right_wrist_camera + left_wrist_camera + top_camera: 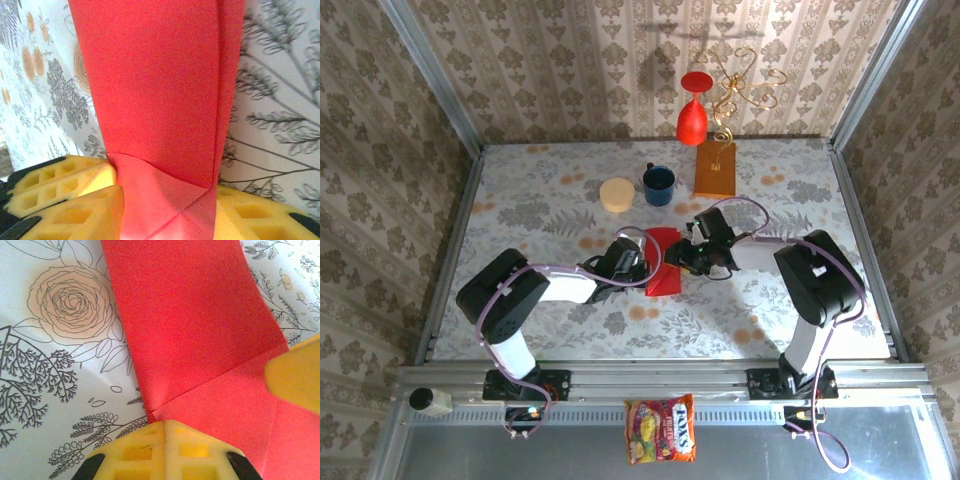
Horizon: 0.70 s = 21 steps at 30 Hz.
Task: Fold a paper plane with a square sheet of paper (pick it up from the middle)
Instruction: Turn over the paper at the center of the table.
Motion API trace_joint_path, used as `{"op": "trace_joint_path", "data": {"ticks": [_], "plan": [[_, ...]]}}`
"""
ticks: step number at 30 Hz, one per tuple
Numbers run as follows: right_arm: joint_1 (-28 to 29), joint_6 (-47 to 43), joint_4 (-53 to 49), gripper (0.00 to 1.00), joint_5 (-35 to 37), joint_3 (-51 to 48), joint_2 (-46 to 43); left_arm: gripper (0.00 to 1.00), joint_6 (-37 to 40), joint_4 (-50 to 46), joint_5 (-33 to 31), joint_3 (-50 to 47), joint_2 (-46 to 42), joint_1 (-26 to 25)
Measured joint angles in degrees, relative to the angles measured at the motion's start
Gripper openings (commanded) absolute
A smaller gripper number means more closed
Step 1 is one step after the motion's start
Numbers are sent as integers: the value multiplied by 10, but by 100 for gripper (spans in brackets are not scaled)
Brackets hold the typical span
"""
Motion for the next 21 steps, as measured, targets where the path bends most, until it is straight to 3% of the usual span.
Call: {"op": "trace_joint_path", "data": {"ticks": [10, 15, 20, 21], "plan": [[-12, 73, 140, 37, -28, -72, -9, 0, 0, 0, 0, 0, 0, 0], [-9, 96, 161, 22, -42, -72, 6, 0, 0, 0, 0, 0, 0, 0], [-8, 105, 165, 0, -48, -73, 14, 0, 0, -2, 0, 0, -2, 0], [-9, 107, 165, 0, -50, -74, 14, 0, -1, -5, 0, 0, -3, 0]]}}
